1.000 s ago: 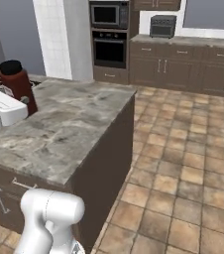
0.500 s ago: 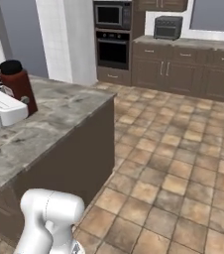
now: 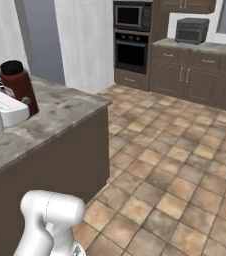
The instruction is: Collect the paprika, ketchup, and shaker from the cabinet and place them next to the stove.
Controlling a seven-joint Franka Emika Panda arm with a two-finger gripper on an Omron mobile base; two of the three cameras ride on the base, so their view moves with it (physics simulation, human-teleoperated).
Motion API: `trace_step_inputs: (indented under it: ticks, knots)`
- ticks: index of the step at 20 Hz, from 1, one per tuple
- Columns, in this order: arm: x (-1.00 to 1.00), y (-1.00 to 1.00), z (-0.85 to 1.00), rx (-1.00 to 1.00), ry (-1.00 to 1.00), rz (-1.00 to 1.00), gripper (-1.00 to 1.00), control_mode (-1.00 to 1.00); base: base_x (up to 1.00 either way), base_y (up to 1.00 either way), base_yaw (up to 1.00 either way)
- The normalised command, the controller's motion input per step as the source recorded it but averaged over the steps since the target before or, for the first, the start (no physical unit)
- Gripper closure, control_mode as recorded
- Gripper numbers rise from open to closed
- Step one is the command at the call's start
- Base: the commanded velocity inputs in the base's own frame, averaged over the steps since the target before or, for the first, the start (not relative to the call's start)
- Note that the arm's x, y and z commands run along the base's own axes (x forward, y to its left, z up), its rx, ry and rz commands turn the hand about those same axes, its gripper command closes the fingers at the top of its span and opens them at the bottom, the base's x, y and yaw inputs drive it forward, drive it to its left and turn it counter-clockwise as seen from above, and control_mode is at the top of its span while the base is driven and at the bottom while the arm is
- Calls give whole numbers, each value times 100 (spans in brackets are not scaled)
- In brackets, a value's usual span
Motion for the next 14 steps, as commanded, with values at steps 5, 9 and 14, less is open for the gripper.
trace_step_inputs:
  ticks: [5, 9, 14]
  knots:
    - [0, 0, 0, 0, 0, 0, 100, 100, 64, -69, 34]
    - [0, 0, 0, 0, 0, 0, 100, 100, 64, -70, 34]
    - [0, 0, 0, 0, 0, 0, 100, 100, 59, -69, 35]
